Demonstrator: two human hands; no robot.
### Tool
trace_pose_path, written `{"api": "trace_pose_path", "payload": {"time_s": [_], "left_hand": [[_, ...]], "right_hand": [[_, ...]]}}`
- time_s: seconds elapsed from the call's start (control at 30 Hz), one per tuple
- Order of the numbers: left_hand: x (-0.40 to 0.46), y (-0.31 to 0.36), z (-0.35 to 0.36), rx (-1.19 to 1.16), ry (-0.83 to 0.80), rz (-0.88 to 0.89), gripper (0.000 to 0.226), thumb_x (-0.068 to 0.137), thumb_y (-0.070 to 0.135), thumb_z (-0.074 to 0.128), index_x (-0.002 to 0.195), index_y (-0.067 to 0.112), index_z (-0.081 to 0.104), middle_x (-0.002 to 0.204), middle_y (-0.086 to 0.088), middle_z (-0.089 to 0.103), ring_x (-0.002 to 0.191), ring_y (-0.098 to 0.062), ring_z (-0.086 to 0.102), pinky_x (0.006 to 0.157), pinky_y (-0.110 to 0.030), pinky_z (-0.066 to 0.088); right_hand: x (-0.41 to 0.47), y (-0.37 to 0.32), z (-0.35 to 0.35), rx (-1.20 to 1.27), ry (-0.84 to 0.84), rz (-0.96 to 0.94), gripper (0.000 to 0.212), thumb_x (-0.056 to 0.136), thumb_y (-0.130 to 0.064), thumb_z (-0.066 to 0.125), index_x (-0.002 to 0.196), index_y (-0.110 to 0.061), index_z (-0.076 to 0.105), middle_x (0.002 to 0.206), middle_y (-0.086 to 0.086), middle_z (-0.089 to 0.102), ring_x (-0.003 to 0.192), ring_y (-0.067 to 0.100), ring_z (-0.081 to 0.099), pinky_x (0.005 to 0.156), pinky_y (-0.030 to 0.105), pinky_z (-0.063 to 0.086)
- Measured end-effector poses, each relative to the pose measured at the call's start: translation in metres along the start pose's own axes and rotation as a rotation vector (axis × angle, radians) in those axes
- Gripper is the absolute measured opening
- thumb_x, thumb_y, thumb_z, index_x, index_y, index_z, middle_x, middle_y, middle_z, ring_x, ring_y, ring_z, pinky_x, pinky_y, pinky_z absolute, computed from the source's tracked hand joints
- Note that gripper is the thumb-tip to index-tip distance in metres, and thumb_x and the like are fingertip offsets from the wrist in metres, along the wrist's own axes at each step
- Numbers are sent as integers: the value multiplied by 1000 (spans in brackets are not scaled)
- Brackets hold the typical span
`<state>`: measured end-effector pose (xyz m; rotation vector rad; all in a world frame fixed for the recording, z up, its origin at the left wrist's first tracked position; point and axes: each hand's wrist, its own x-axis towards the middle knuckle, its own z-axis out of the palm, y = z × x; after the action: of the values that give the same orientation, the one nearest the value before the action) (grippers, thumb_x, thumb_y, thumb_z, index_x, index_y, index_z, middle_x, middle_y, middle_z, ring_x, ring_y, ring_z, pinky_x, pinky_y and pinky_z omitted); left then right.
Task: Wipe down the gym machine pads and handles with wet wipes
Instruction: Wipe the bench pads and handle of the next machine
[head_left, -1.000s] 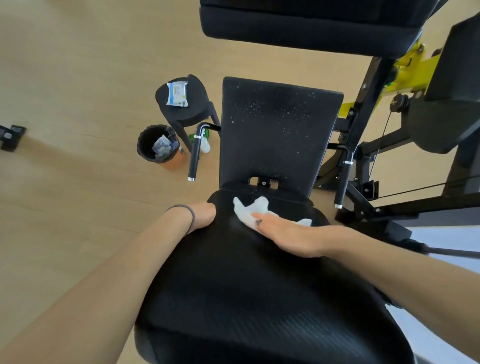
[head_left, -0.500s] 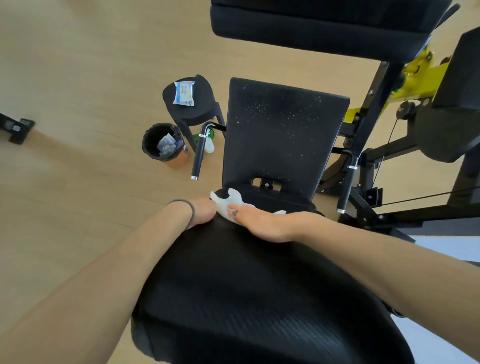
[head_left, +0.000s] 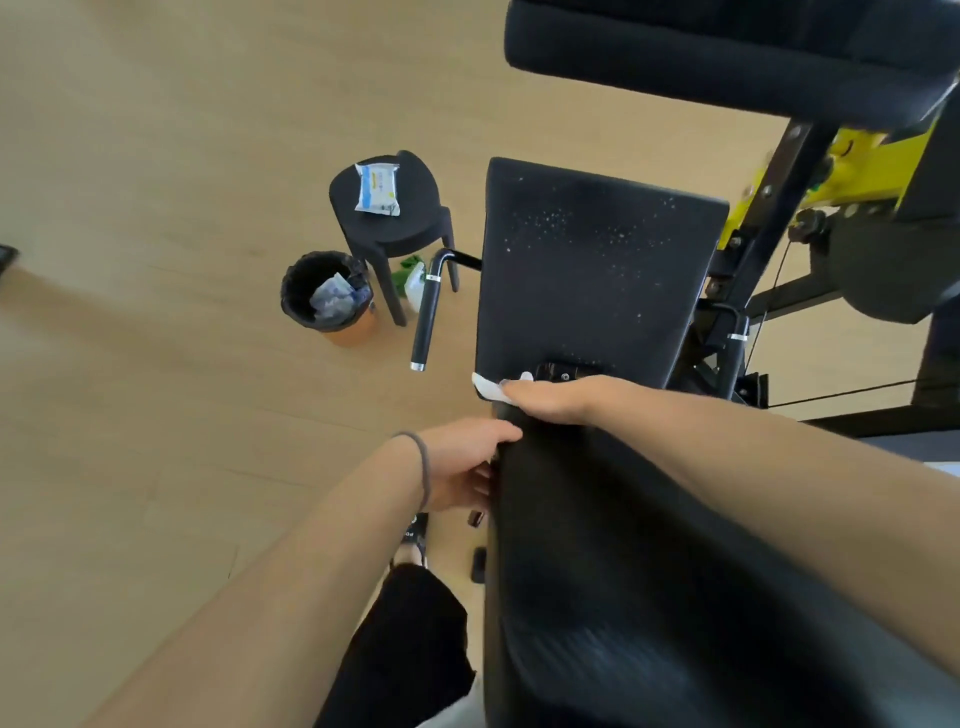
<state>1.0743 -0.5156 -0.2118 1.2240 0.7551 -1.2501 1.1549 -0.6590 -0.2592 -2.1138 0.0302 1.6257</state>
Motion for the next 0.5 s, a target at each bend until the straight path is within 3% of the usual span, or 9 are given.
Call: {"api": "trace_pose_path", "payload": {"time_s": [0.1, 0.17, 0.2, 0.23, 0.27, 0.3, 0.37, 0.43, 0.5], "left_hand": [[5, -14, -17, -142, -177, 28, 49, 101, 36, 55, 142, 12, 47, 119, -18, 61, 107, -28, 63, 90, -41, 56], [6, -16, -22, -184, -222, 21, 47, 101, 34, 56, 141, 12, 48, 113, -17, 64, 103, -27, 65, 85, -39, 57], [5, -16, -23, -188, -224, 29, 42, 102, 33, 54, 138, 13, 50, 109, -14, 66, 100, -26, 66, 83, -38, 58], [5, -15, -24, -163, -222, 48, 36, 103, 31, 51, 133, 12, 52, 104, -12, 67, 97, -25, 67, 83, -38, 58], [4, -14, -26, -133, -219, 59, 29, 104, 28, 48, 126, 10, 55, 99, -11, 69, 94, -24, 68, 84, -38, 58], [1, -14, -30, -110, -213, 52, 24, 105, 23, 45, 116, 8, 58, 95, -11, 70, 92, -25, 69, 86, -40, 58], [-1, -15, -43, -62, -158, 2, 26, 101, 14, 40, 102, 3, 62, 98, -16, 73, 96, -28, 70, 88, -42, 58], [-5, -16, -56, 16, -88, -37, 29, 100, 16, 38, 108, 0, 61, 106, -19, 72, 98, -29, 70, 82, -40, 60], [-8, -14, -62, 94, -32, 0, 25, 104, 24, 37, 103, 9, 56, 97, -12, 66, 86, -24, 66, 73, -35, 56]], "right_hand": [[17, -20, 9, -128, 102, 29, 59, 109, -46, 18, 159, -17, 29, 167, 5, 23, 153, 24, 20, 124, 43, 12], [8, -27, 14, -86, 123, 20, 43, 107, -36, 29, 134, -14, 54, 146, 7, 48, 135, 25, 43, 116, 40, 28], [-5, -32, 16, -47, 101, 23, 28, 102, -29, 38, 111, -12, 59, 123, 7, 56, 113, 24, 51, 104, 34, 38], [-17, -34, 20, -56, 90, 22, 16, 96, -23, 44, 94, -11, 54, 101, 9, 53, 91, 21, 49, 87, 29, 44], [-35, -39, 26, -58, 100, 8, 15, 91, -22, 45, 87, -9, 51, 91, 10, 48, 80, 20, 43, 77, 27, 45], [-54, -42, 33, -43, 108, -3, 20, 89, -26, 42, 85, -8, 51, 90, 10, 47, 78, 21, 42, 78, 31, 48], [-94, -43, 41, -95, 111, -21, 30, 93, -39, 36, 91, -16, 55, 102, -1, 50, 91, 16, 49, 95, 44, 45], [-136, -47, 49, -210, 28, -47, 39, 106, -39, 26, 110, -27, 63, 127, -11, 49, 118, 8, 48, 106, 37, 33], [-158, -57, 49, -313, -58, -37, 45, 111, -34, 21, 125, -28, 63, 143, -12, 44, 133, 7, 39, 100, 20, 25]]}}
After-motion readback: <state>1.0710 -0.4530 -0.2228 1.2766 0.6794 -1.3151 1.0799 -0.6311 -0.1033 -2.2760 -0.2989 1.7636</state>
